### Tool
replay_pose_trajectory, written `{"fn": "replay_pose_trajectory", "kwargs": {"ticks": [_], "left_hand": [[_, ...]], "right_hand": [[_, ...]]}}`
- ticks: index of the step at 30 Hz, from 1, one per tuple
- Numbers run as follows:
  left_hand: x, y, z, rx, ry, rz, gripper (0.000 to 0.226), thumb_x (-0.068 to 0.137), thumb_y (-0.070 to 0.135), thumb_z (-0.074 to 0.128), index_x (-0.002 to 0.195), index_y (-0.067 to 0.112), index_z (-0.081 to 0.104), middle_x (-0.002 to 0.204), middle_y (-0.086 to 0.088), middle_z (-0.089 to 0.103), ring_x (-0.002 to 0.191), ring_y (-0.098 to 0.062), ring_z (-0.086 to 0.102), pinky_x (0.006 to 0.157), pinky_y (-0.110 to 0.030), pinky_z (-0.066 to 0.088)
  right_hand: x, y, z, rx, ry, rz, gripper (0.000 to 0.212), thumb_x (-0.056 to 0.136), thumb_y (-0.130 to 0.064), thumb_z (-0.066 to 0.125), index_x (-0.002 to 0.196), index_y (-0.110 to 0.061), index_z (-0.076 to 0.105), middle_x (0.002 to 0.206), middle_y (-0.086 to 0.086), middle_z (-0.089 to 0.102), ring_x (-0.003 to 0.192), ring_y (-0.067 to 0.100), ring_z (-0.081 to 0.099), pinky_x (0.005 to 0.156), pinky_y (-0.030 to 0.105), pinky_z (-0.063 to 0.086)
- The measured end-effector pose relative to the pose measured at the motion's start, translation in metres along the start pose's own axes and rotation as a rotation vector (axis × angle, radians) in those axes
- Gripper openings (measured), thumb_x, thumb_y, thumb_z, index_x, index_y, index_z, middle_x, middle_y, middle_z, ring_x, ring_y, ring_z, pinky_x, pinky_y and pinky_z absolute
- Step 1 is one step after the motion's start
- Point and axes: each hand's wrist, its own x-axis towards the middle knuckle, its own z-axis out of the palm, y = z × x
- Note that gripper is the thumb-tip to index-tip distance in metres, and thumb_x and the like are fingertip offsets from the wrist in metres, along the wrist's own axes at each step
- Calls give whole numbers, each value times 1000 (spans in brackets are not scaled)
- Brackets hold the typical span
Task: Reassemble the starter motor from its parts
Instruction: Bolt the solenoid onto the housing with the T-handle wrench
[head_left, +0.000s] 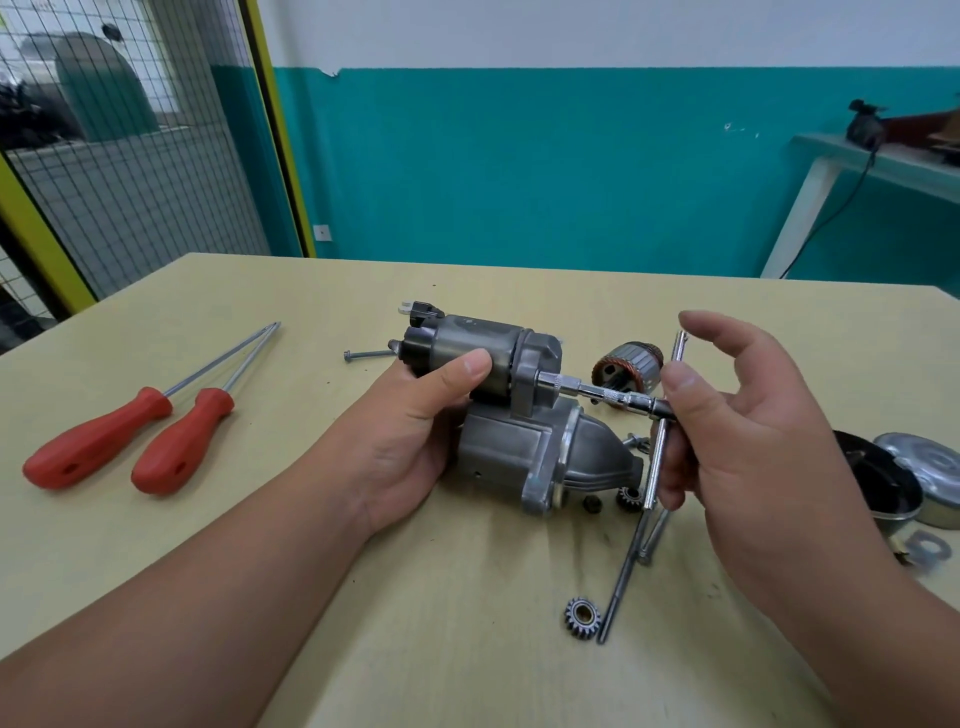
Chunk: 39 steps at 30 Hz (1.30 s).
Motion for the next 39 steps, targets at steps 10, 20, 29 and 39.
{"fn": "replay_pose_trajectory", "kwargs": {"ticks": [10,20,29,39], "left_hand": [[0,-1,-1,-11,-17,0,35,89,23,75,123,17,79,131,-16,76,120,-30,74,90,-44,63],[-2,1,1,5,-14,-7,60,79,29,82,135,12,69,133,-16,75,123,-32,73,97,-49,63],[-1,0,2,3,-11,-11,49,89,24,73,136,10,69,132,-17,75,121,-32,74,93,-46,64],[0,-1,2,-4,-1,-14,54,82,27,79,133,12,70,132,-15,76,120,-31,74,91,-43,64]], "right_hand": [[9,0,-6,121,-120,132,29,94,-20,51,92,-19,81,78,22,74,65,30,68,53,32,55],[15,-13,-28,-420,-468,29,42,87,-60,51,125,-49,66,75,-3,75,60,6,61,63,19,51],[12,-16,-16,-310,-294,-24,33,88,-56,51,107,-40,72,55,-21,51,49,2,47,49,12,36],[11,-9,-11,-39,-154,126,29,95,-46,56,80,-24,69,51,0,39,46,16,30,43,29,27]]}}
